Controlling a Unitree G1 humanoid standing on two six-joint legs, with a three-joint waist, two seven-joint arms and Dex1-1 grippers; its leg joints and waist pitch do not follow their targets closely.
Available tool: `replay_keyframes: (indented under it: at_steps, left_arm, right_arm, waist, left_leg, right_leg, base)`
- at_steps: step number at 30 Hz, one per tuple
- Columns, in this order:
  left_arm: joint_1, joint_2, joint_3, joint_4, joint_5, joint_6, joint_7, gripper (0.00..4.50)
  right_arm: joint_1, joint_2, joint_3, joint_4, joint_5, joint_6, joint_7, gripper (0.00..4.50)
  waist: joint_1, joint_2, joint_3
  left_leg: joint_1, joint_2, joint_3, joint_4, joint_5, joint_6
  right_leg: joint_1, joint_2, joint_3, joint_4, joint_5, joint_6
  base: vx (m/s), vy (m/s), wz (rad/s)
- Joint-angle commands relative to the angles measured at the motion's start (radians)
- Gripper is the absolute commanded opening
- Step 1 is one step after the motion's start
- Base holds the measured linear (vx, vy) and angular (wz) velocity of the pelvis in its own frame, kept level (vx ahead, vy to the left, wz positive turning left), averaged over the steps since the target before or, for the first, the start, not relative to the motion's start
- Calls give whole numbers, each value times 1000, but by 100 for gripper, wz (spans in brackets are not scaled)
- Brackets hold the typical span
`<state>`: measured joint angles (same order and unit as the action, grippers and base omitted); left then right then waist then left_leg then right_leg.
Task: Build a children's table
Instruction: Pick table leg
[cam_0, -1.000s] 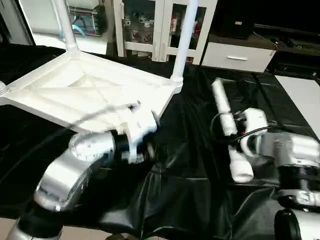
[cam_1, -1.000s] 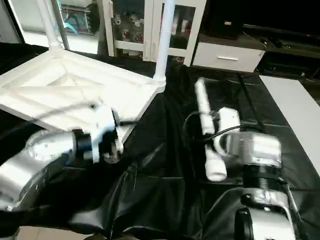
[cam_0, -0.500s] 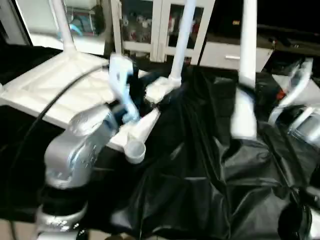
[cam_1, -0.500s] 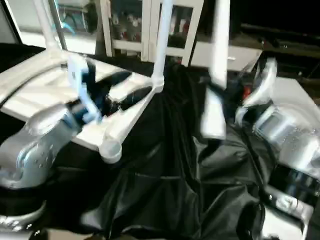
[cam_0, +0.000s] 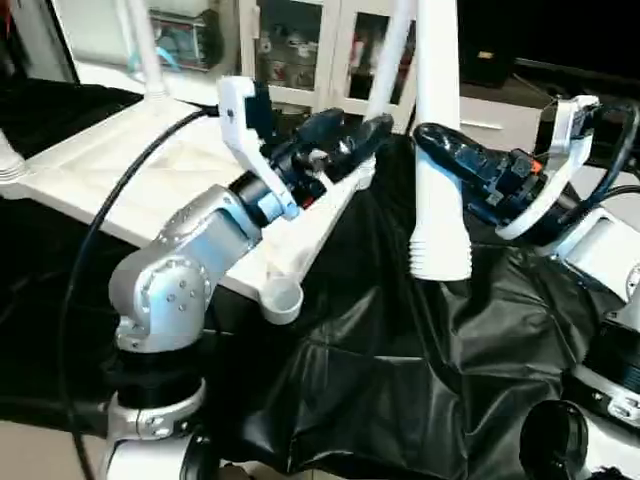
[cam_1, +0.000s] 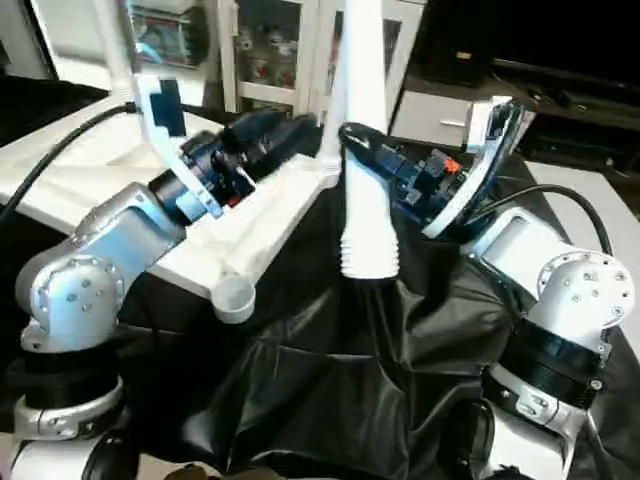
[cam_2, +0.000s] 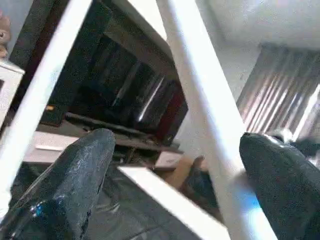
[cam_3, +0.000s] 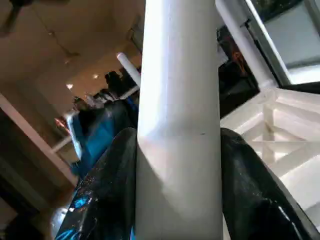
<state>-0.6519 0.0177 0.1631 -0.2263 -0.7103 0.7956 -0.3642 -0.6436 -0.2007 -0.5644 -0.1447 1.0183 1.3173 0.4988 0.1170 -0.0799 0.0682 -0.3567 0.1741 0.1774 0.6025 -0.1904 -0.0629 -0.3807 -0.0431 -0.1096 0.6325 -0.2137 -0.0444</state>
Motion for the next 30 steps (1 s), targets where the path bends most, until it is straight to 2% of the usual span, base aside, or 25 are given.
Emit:
replay_keyframes:
  at_steps: [1,3,4,5,7,8,9,10,11,13,16,18,19,21,22,24,25,28,30]
  left_arm:
    - [-39,-9,5,53,30,18,66,450]
    - [-51,-13,12,75,42,18,90,450]
    - [-68,-19,30,105,33,27,120,450]
    - [-68,-19,30,105,33,27,120,450]
    - [-80,-29,53,134,1,44,140,450]
    - [-81,-33,58,138,-10,49,143,450]
    - [-87,-45,75,150,-39,57,154,450]
    - [-88,-48,80,153,-46,59,157,450]
    - [-92,-50,87,159,-50,57,163,450]
    - [-100,-51,97,170,-51,57,169,450]
    - [-106,-46,108,185,-49,63,178,450]
    - [-107,-44,109,187,-49,66,181,450]
    - [-108,-38,115,190,-48,73,199,422]
    - [-110,-34,125,201,-46,74,222,415]
    - [-112,-35,131,211,-46,72,236,409]
    - [-116,-37,138,224,-36,63,258,409]
    - [-116,-37,140,224,-36,62,257,379]
    - [-119,-37,152,227,-35,53,265,371]
    - [-120,-33,160,237,-29,39,274,349]
  right_arm:
    - [40,-36,112,-89,-69,-40,11,179]
    - [59,-52,170,-129,-95,-56,28,179]
    - [90,-84,274,-193,-149,-105,51,179]
    - [90,-84,274,-193,-149,-105,51,179]
    - [120,-130,420,-250,-249,-188,49,178]
    - [125,-134,444,-257,-267,-203,42,178]
    - [136,-143,492,-271,-307,-239,27,178]
    - [139,-145,504,-275,-318,-249,23,178]
    - [140,-152,521,-281,-343,-270,14,178]
    - [146,-159,544,-292,-377,-299,8,178]
    - [152,-193,611,-305,-464,-366,-1,178]
    - [154,-200,626,-305,-485,-386,-4,178]
    - [149,-217,670,-298,-547,-428,-28,178]
    - [144,-236,722,-290,-615,-477,-45,178]
    - [143,-246,749,-287,-652,-506,-53,178]
    - [144,-252,770,-286,-681,-526,-59,178]
    - [144,-252,775,-287,-691,-533,-63,178]
    - [138,-251,786,-280,-716,-545,-81,178]
    - [135,-248,799,-264,-741,-572,-85,178]
  waist:
    - [5,-3,-72]
    - [5,-3,-72]
    - [7,5,-74]
    - [8,2,-74]
    - [9,7,-74]
    - [5,9,-72]
    - [6,20,-72]
    - [4,13,-73]
    - [3,17,-71]
    - [4,16,-71]
    - [6,15,-72]
    - [7,14,-73]
    - [7,14,-73]
    - [5,20,-70]
    - [4,19,-68]
    - [1,17,-69]
    - [0,18,-68]
    - [-2,18,-70]
    - [-1,18,-72]
  left_leg:
    - [4,68,-28,-63,-24,-8]
    - [3,67,-29,-64,-26,-10]
    - [4,70,-32,-64,-26,-18]
    - [3,69,-31,-63,-26,-20]
    - [3,68,-31,-61,-37,-31]
    - [0,66,-33,-64,-46,-30]
    - [2,68,-35,-63,-52,-34]
    - [5,68,-34,-63,-64,-26]
    - [4,70,-34,-64,-67,-27]
    - [7,71,-33,-64,-73,-28]
    - [6,72,-34,-64,-72,-27]
    - [6,72,-34,-63,-68,-26]
    - [5,72,-35,-63,-69,-25]
    - [4,71,-34,-63,-82,-32]
    - [5,70,-33,-64,-86,-30]
    - [7,70,-35,-63,-96,-28]
    - [7,72,-36,-65,-98,-26]
    - [8,72,-35,-63,-93,-19]
    - [7,72,-35,-62,-90,-15]
  right_leg:
    - [59,-119,80,-93,-170,-49]
    - [60,-120,80,-96,-172,-26]
    - [60,-124,81,-93,-170,-21]
    - [60,-124,81,-96,-164,-17]
    - [59,-122,80,-97,-159,-19]
    - [62,-122,81,-96,-153,-24]
    - [59,-124,82,-93,-149,-32]
    - [59,-124,82,-95,-147,-50]
    - [57,-124,83,-94,-146,-56]
    - [56,-123,83,-94,-142,-66]
    - [59,-123,83,-91,-124,-67]
    - [58,-124,84,-88,-111,-70]
    - [59,-125,83,-87,-109,-74]
    - [59,-126,84,-88,-122,-75]
    - [57,-124,85,-93,-127,-73]
    - [58,-122,85,-91,-132,-69]
    - [58,-122,85,-90,-127,-71]
    - [57,-123,85,-87,-104,-84]
    - [59,-125,85,-87,-102,-87]
  base:
    - [0,0,0]
    - [0,0,0]
    - [0,0,0]
    - [0,0,0]
    - [0,0,0]
    - [0,0,0]
    - [0,0,0]
    - [0,0,0]
    - [0,0,0]
    - [0,0,0]
    - [0,0,0]
    - [0,0,0]
    - [0,0,0]
    - [0,0,0]
    - [0,0,0]
    - [0,0,0]
    - [0,0,0]
    - [0,0,0]
    - [0,0,0]
